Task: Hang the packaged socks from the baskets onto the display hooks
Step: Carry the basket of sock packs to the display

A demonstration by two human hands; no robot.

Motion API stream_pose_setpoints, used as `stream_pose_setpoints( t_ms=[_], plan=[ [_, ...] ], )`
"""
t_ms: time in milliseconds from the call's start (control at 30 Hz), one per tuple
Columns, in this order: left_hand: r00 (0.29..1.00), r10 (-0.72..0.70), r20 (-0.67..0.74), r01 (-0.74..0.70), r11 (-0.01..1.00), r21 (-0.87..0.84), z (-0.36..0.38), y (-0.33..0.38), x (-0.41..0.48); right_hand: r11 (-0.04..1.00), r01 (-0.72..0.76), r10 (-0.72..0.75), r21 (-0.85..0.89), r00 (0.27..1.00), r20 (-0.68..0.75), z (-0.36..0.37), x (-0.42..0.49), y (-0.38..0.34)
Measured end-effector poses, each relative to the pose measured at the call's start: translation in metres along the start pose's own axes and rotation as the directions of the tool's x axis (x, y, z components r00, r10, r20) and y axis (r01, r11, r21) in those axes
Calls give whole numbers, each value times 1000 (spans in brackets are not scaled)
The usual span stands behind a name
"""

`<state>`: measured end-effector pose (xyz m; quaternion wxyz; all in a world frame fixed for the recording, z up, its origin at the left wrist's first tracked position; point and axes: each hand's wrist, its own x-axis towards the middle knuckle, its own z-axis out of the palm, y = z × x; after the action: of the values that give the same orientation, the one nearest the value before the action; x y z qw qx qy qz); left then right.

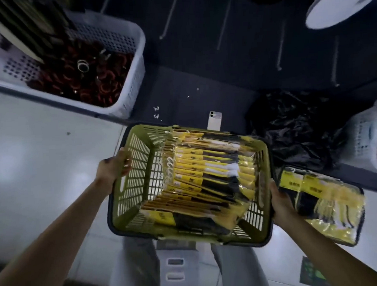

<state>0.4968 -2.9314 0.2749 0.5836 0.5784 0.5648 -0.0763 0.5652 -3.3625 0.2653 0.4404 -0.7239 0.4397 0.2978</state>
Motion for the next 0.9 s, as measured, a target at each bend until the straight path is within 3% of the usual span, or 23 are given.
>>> stream_pose_setpoints(
  t_ms=[467, 667, 900],
  plan=[
    [997, 47, 69, -46, 999, -4, 44, -197, 197, 987, 152, -152, -46, 988, 5, 159, 195, 119],
    [989, 101, 110, -104, 994, 21, 73, -212, 262, 972, 228, -230, -49, 972, -36, 191, 257, 117],
    [962, 274, 16, -275, 961, 22, 97, -204, 297, 957, 289, -287, 16, 956, -62, 198, 279, 128]
  ],
)
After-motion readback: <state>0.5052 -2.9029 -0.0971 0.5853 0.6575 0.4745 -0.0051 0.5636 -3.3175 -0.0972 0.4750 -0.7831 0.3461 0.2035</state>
